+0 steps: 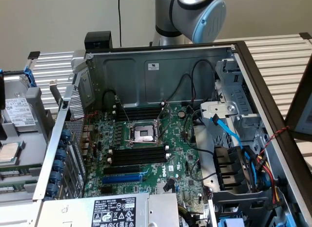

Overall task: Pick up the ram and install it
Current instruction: 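Pick up the ram and move it above insertion slot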

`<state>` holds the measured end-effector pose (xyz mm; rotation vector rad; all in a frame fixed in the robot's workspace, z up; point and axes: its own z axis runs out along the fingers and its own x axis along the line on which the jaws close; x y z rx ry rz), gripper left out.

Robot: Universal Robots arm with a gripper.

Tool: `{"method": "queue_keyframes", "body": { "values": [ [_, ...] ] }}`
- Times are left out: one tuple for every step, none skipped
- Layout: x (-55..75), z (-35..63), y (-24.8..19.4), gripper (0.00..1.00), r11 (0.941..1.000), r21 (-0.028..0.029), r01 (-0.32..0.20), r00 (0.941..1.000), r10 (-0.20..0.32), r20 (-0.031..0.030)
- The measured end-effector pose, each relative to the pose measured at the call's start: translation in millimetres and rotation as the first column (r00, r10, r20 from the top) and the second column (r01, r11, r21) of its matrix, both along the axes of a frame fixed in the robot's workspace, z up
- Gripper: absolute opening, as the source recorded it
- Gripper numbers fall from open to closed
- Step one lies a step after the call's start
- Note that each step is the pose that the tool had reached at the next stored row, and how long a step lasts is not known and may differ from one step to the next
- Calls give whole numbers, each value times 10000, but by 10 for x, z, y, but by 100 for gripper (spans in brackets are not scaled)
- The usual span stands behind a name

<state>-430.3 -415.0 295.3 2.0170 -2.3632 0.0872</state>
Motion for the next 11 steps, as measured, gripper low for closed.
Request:
{"method": "queue_keyframes", "body": {
  "values": [
    [13,-18,1,26,10000,-36,-55,10000,55,0],
    [22,-37,2,26,9999,-65,-124,9999,124,1],
    [25,-55,4,26,9997,-73,-223,9998,223,1],
    [25,-71,9,26,9994,-76,-351,9994,351,4],
    [25,-89,14,26,9988,-75,-474,9989,474,13],
    [23,-107,19,26,9982,-76,-597,9982,597,24],
    [22,-125,23,26,9975,-76,-709,9975,709,38],
    [20,-143,27,26,9966,-77,-819,9966,819,50],
    [16,-161,31,26,9958,-77,-911,9958,911,58],
    [7,-180,34,26,9952,-77,-977,9952,977,59],
    [-8,-196,34,26,9948,-79,-1015,9948,1015,57]
  ]
}}
